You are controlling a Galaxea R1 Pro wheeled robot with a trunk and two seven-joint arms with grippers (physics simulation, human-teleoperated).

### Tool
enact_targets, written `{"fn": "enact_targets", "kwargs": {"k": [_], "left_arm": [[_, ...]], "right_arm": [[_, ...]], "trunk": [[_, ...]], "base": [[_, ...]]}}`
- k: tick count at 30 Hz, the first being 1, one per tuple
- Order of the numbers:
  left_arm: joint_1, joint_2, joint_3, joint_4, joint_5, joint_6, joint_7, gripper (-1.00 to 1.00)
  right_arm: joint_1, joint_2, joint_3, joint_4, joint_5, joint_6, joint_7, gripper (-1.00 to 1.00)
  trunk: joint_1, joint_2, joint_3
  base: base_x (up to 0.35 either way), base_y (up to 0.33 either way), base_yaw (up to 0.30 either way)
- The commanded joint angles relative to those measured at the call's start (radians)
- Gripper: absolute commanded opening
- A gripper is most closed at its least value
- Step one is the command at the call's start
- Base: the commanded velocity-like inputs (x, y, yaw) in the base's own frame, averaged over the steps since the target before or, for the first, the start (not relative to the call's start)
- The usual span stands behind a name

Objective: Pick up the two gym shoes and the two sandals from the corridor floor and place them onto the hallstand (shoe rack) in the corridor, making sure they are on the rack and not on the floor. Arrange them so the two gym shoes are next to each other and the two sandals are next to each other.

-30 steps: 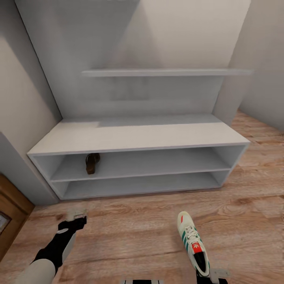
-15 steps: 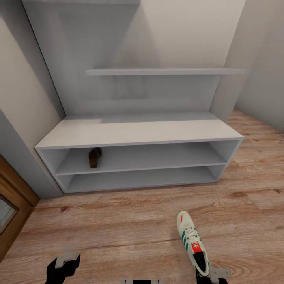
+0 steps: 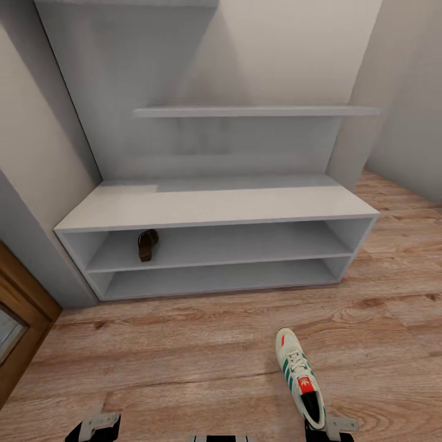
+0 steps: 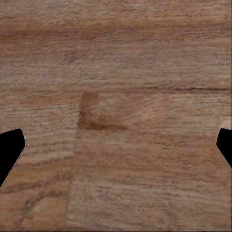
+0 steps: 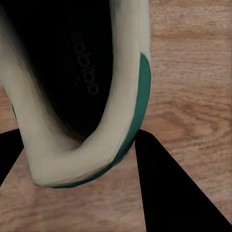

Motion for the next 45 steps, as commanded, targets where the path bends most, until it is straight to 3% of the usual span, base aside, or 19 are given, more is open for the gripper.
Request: {"fn": "enact_targets", "kwargs": {"k": [1, 4, 9, 13, 16, 20, 28, 36, 40, 45], "left_arm": [[0.007, 0.000, 0.006, -0.001, -0.009, -0.020, -0.001, 1.00], [0.026, 0.002, 0.007, 0.001, -0.009, -0.070, -0.001, 1.00], [0.046, 0.003, 0.007, 0.003, 0.009, -0.129, -0.001, 1.00], [0.051, 0.008, 0.007, 0.004, 0.048, -0.147, -0.002, 1.00], [0.052, 0.016, 0.007, 0.004, 0.062, -0.150, -0.002, 1.00], [0.053, 0.027, 0.006, 0.004, 0.073, -0.148, -0.001, 1.00], [0.053, 0.030, 0.005, 0.005, 0.075, -0.147, -0.002, 1.00], [0.053, 0.029, 0.004, 0.005, 0.075, -0.147, -0.003, 1.00], [0.053, 0.029, 0.003, 0.005, 0.075, -0.147, -0.003, 1.00], [0.053, 0.027, 0.003, 0.007, 0.075, -0.147, -0.003, 1.00]], "right_arm": [[-0.001, 0.000, 0.008, 0.000, -0.012, -0.002, -0.002, -1.00], [-0.001, 0.002, 0.008, -0.005, -0.013, 0.009, -0.003, -1.00], [-0.004, 0.009, 0.007, -0.067, -0.015, 0.110, -0.006, -1.00], [-0.005, 0.029, 0.006, -0.220, -0.015, 0.301, -0.018, -1.00], [-0.005, 0.042, 0.006, -0.298, -0.015, 0.395, -0.041, -1.00], [-0.015, 0.087, 0.005, -0.437, -0.015, 0.515, -0.117, -1.00], [-0.104, 0.175, 0.005, -0.522, -0.016, 0.565, -0.256, -1.00], [-0.203, 0.213, 0.005, -0.529, -0.018, 0.639, -0.283, -1.00], [-0.252, 0.218, 0.005, -0.532, -0.045, 0.690, -0.293, -1.00], [-0.311, 0.221, 0.005, -0.537, -0.152, 0.721, -0.374, -1.00]], "trunk": [[0.000, 0.000, -0.001], [0.000, 0.000, -0.001], [0.000, 0.000, -0.001], [0.000, 0.000, -0.001], [0.000, 0.000, -0.001], [0.000, 0.000, -0.001], [0.000, 0.000, -0.001], [0.000, 0.000, -0.001], [0.000, 0.000, -0.001], [0.000, 0.000, -0.001]], "base": [[0.000, 0.000, 0.000], [0.000, 0.000, 0.000], [0.000, 0.000, 0.000], [0.000, 0.000, 0.000], [0.000, 0.000, 0.000], [0.000, 0.000, 0.000], [0.000, 0.000, 0.000], [0.000, 0.000, 0.000], [0.000, 0.000, 0.000], [0.000, 0.000, 0.000]]}}
